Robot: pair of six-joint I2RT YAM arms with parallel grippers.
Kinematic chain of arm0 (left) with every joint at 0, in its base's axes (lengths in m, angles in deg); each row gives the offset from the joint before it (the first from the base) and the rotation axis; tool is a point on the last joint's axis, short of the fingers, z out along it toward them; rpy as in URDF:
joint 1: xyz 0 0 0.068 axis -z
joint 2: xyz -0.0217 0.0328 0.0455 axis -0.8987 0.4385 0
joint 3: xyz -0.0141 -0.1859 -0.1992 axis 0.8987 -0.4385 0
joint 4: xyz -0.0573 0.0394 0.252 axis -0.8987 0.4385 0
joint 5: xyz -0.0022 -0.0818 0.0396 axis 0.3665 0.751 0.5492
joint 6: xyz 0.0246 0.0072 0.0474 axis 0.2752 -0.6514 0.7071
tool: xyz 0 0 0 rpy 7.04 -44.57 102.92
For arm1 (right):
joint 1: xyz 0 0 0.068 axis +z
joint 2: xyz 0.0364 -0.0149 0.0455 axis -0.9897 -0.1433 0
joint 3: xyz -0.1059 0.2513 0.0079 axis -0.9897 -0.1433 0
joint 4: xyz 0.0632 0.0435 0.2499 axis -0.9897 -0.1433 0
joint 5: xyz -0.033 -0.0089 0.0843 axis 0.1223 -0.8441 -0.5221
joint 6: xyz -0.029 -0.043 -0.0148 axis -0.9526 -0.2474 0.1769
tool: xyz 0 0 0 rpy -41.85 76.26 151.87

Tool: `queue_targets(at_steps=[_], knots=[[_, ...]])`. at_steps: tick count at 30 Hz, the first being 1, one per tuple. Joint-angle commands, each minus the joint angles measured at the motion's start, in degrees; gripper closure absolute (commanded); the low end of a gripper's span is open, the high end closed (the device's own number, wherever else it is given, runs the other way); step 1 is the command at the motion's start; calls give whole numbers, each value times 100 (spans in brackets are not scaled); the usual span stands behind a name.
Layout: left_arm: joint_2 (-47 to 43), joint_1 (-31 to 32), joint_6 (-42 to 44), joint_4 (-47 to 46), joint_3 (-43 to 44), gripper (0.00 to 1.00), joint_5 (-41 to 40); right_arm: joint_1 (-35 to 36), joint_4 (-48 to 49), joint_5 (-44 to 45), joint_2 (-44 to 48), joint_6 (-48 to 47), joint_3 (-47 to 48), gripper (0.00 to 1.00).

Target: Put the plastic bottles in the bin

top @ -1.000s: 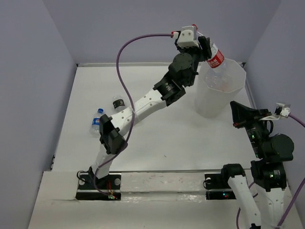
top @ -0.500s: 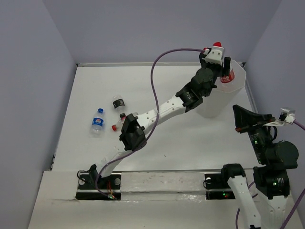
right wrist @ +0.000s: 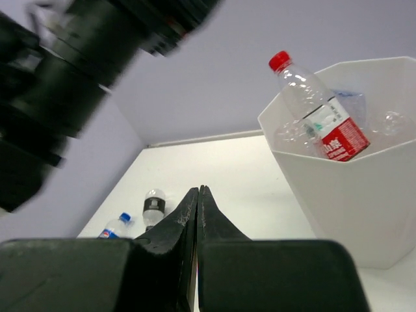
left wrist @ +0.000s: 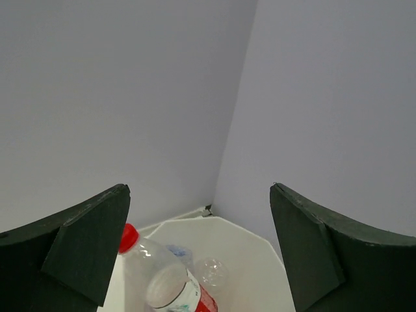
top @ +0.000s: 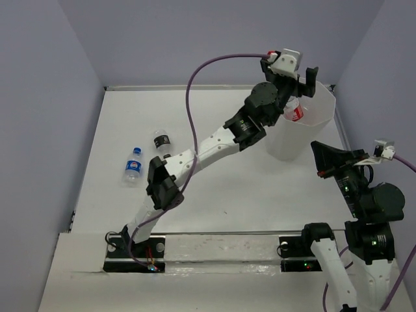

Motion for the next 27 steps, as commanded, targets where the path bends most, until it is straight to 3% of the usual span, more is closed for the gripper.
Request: queue_targets(at_steps=[1, 3, 8, 11, 16, 20, 21, 23, 24, 27], knots=[[-2019, 18, -21, 404, -787, 1, -319, 19, 497, -1004, -541, -31, 171, 97], [-2487, -44, -214, 864, -1298, 1, -435, 19, 762, -1724, -919, 92, 101, 95], [-4490, -578, -1591, 1823, -4161, 1, -664, 175, 2140, -2964, -1701, 812, -338, 92], [-5773, -1157, -2156, 2139, -5805, 1, -734, 719, 2327, -2652, -2185, 568, -243, 92], [-7618, -1748, -3097, 3069, -7643, 2, -1374, 3203, 1633, -1183, -3701, -766, 521, 85], [-8219, -1924, -3624, 3976, -8190, 2, -1946, 3972, 1501, -323, -5022, -1164, 1128, 68], [-8298, -2020, -3808, 4116, -8296, 2, -2017, 4078, 1596, -190, -5242, -1226, 1251, 54], [-8325, -2170, -4133, 4302, -8612, 2, -1922, 4263, 1650, -83, -5664, -1209, 1392, 42], [-8308, -2266, -4196, 4215, -8735, 2, -1808, 4264, 1711, 56, -5988, -1174, 1428, 34], [-7958, -2600, -4503, 3803, -9096, 1, -1543, 4343, 2298, 461, -6255, -623, 1297, 23]])
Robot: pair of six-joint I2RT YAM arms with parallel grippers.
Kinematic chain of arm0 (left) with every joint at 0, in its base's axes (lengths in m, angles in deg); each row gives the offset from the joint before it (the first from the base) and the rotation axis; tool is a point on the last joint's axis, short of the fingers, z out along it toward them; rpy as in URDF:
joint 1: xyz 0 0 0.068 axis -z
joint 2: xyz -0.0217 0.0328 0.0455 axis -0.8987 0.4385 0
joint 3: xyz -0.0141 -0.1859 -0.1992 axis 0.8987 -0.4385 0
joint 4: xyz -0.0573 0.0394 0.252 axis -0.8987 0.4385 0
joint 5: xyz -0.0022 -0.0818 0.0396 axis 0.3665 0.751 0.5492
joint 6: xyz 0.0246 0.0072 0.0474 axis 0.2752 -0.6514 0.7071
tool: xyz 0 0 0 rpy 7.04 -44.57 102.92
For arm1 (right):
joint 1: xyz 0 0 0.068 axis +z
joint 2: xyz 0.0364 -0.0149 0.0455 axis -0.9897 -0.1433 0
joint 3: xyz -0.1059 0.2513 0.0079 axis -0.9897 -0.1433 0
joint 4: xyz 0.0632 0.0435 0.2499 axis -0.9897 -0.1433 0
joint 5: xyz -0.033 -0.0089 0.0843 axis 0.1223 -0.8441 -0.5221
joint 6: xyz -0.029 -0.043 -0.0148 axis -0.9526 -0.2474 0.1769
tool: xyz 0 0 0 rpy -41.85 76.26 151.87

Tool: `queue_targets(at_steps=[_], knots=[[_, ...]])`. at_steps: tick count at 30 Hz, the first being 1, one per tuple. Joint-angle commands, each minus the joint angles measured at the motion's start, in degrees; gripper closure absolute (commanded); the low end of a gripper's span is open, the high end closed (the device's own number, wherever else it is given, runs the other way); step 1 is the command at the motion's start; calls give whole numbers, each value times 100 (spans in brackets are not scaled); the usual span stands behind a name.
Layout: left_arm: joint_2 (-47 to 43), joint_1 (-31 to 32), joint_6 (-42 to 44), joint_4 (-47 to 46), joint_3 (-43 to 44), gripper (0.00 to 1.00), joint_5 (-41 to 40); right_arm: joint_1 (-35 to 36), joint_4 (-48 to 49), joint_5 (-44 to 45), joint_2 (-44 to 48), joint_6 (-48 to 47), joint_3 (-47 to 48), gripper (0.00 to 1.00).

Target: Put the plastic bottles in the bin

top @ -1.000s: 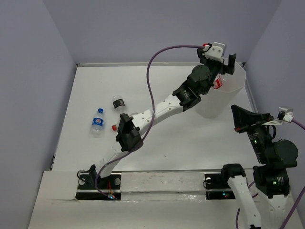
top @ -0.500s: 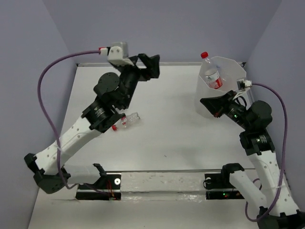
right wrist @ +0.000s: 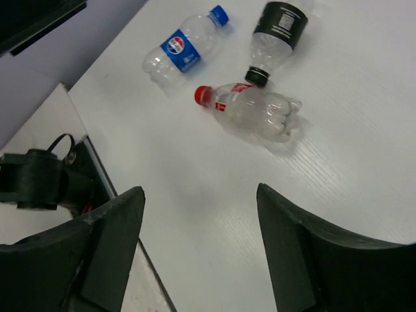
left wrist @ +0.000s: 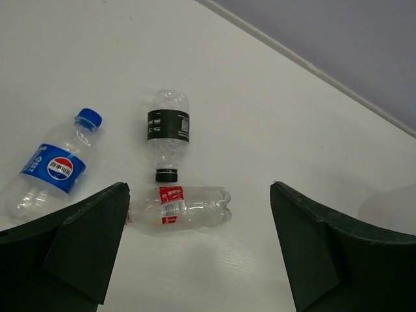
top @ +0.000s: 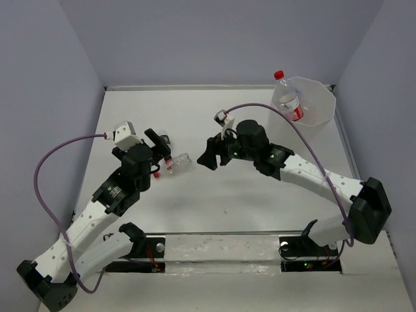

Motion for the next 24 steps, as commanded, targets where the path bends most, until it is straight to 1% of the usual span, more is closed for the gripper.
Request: queue_targets(at_steps=[1, 3, 4, 6, 7, 8, 10, 13, 14, 18, 19, 24], knots=[[438, -450, -686, -524, -449, 1, 118, 59, 851, 1051, -192, 400, -106, 21], [737, -670, -677, -869, -486, 1, 276, 59, 1132, 1263, -140, 673, -362, 16], [1104, -749, -651, -1027, -494, 1, 312, 59, 1429, 1325, -61, 944, -511, 15], [1545, -1048, -581, -1397, -390, 1, 426, 59, 1747, 1361, 27, 1157, -977, 13], [2017, -1136, -563, -1442, -319, 1, 444, 59, 1949, 1352, 97, 1305, -1091, 12], [2248, -1293, -563, -1512, -162, 1, 470, 59, 2012, 1274, 115, 1333, -1267, 12], [2826, -1391, -449, -1609, -29, 1, 488, 59, 2039, 1238, 150, 1342, -1365, 11], [3338, -1506, -308, -1916, 199, 1, 541, 59, 2091, 1238, 238, 1360, -1567, 10], [3644, -1541, -308, -1934, 348, 1, 558, 59, 2109, 1238, 256, 1403, -1602, 9], [4227, -1717, -220, -2118, 656, 1, 611, 59, 2311, 1185, 247, 1553, -1778, 8], [4428, -1760, -98, -2197, 796, 1, 733, 111, 2389, 1177, 230, 1623, -1830, 7], [5000, -1840, 79, -2163, 1192, 1, 971, 112, 2653, 1133, 54, 1834, -1901, 5]])
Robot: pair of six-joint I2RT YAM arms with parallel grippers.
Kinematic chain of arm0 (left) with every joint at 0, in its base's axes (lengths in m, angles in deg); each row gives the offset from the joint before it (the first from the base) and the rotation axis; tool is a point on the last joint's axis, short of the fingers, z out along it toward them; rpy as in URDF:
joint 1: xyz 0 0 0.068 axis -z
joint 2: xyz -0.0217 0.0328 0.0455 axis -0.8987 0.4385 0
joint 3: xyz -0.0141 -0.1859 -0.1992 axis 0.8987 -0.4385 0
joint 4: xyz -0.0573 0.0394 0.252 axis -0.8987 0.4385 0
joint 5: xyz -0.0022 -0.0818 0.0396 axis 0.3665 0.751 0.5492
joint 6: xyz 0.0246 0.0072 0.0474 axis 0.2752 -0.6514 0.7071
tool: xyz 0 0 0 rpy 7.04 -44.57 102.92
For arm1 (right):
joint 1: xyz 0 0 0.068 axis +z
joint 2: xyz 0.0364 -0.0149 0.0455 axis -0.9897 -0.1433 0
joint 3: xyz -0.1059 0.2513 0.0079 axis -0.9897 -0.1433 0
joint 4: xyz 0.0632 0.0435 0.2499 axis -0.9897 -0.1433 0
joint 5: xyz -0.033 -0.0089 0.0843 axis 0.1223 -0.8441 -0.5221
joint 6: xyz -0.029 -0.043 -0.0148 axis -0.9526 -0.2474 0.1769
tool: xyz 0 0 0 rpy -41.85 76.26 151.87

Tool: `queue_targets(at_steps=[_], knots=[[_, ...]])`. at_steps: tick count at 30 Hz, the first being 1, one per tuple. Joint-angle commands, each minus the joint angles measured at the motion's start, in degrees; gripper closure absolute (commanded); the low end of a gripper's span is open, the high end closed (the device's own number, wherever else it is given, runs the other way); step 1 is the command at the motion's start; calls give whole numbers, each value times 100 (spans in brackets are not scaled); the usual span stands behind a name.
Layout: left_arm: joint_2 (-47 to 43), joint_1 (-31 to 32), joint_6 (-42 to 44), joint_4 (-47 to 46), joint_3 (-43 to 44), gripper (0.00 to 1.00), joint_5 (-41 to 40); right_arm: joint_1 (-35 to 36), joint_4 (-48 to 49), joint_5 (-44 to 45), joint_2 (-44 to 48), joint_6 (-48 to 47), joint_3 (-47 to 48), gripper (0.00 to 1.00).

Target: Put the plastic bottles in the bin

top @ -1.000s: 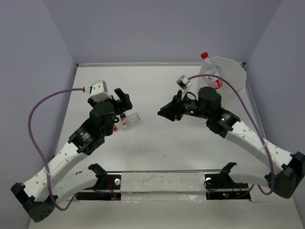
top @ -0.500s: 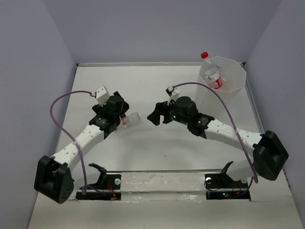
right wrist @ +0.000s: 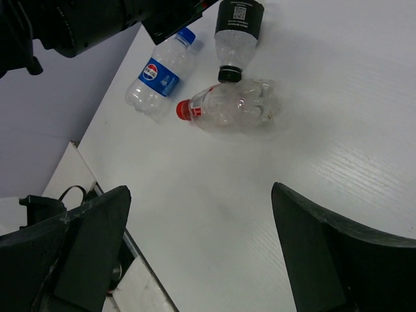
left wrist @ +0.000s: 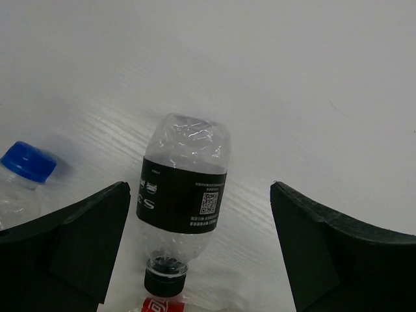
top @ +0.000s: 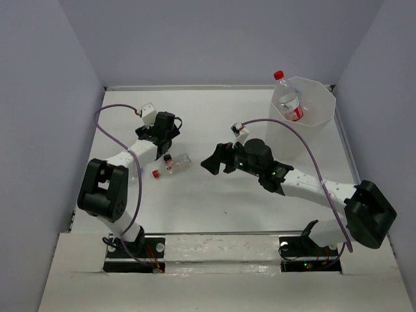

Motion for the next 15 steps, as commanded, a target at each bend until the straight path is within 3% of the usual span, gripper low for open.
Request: queue_targets(at_steps=[1, 9, 15], knots=[[406, -120, 238, -283, 467, 1, 193, 122, 795, 20, -145, 337, -80, 5], [926, -190, 291, -327, 705, 1, 352, 360, 1472, 291, -892, 1092, 42, 2], [1154, -217, 291, -556, 608, 11, 369, 606, 1807, 854, -1769, 2014, 323, 0]])
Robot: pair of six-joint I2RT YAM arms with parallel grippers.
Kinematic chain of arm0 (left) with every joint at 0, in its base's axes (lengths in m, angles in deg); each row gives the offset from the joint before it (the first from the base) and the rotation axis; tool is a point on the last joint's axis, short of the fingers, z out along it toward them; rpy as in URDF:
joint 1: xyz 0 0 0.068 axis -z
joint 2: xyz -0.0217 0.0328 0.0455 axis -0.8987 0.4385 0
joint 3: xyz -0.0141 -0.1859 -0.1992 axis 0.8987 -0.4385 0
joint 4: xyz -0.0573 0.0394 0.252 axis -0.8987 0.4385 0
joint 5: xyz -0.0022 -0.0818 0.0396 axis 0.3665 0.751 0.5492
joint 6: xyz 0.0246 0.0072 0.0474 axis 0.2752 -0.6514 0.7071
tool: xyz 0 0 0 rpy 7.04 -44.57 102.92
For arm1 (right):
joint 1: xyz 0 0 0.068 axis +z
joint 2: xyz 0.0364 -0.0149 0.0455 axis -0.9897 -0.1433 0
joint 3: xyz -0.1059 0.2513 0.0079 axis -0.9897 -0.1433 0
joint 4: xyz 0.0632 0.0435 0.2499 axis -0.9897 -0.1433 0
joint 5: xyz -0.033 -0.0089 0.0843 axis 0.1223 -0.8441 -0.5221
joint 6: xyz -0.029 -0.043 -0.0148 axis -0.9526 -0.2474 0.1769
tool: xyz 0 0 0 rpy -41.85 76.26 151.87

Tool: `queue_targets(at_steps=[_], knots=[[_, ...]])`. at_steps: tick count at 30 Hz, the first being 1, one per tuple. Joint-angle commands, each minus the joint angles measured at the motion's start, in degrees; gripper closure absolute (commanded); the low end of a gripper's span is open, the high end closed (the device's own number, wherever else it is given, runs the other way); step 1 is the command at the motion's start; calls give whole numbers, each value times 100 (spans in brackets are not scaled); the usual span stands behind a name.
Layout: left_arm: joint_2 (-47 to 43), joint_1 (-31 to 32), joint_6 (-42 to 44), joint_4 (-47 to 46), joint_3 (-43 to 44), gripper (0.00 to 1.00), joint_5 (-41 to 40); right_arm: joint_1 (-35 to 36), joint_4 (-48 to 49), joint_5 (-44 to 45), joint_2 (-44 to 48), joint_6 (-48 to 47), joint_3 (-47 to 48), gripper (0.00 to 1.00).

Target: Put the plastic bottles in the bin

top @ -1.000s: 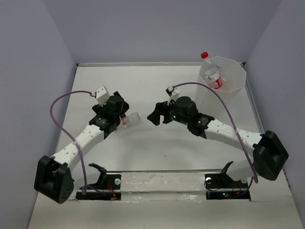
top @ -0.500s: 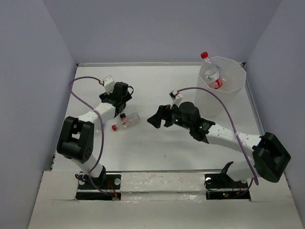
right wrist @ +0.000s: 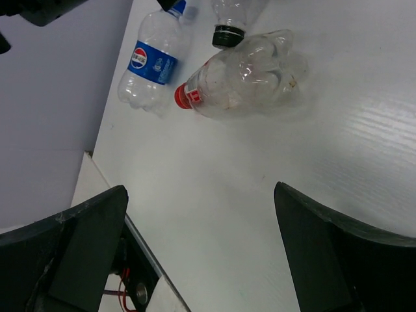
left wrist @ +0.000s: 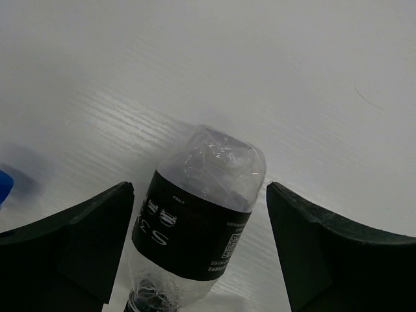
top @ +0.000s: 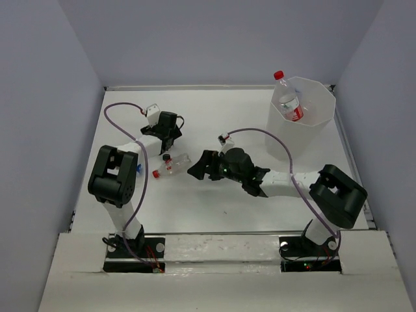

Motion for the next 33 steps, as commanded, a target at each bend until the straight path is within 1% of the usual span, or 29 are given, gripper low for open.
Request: queue_targets(at_steps=[1, 5, 6, 9, 10, 12, 13, 15, 16, 20, 22, 23, 27, 30, 31, 33], knots=[[107, -51, 70, -326, 112, 11, -13, 125, 774, 599, -551, 775, 298, 0], [187, -112, 70, -598, -37, 14, 188, 125, 879, 880, -1097, 1302, 551, 0], [204, -112, 70, -642, -64, 17, 206, 125, 888, 959, -1193, 1354, 613, 0], [222, -138, 62, -792, -169, 25, 294, 125, 775, 1100, -1580, 1539, 955, 0], [204, -138, 44, -809, -187, 32, 303, 125, 774, 1144, -1677, 1670, 1018, 0], [152, -156, 18, -976, -327, 38, 321, 125, 774, 1241, -1914, 1767, 1141, 0], [82, -156, -9, -1029, -371, 45, 330, 125, 844, 1267, -2002, 1811, 1246, 0], [20, -174, -44, -1135, -494, 49, 312, 125, 836, 1294, -2256, 1926, 1395, 0], [-33, -182, -70, -1170, -529, 53, 312, 125, 844, 1311, -2353, 2065, 1518, 0], [-94, -191, -44, -1311, -688, 55, 330, 125, 740, 1312, -2740, 2163, 1887, 0], [-112, -217, 0, -1319, -714, 55, 321, 125, 713, 1338, -2916, 2172, 1993, 0], [-130, -235, 9, -1354, -766, 57, 330, 73, 704, 1329, -2969, 2233, 2055, 0], [-191, -261, 0, -1442, -855, 58, 409, 11, 695, 1302, -3198, 2357, 2187, 2], [-226, -253, -26, -1460, -890, 58, 453, -120, 704, 1267, -3268, 2383, 2196, 14], [-253, -253, -35, -1469, -890, 58, 470, -121, 738, 1311, -3251, 2366, 2170, 24], [-323, -253, -26, -1425, -864, 58, 540, -121, 800, 1390, -3076, 2234, 2056, 37]])
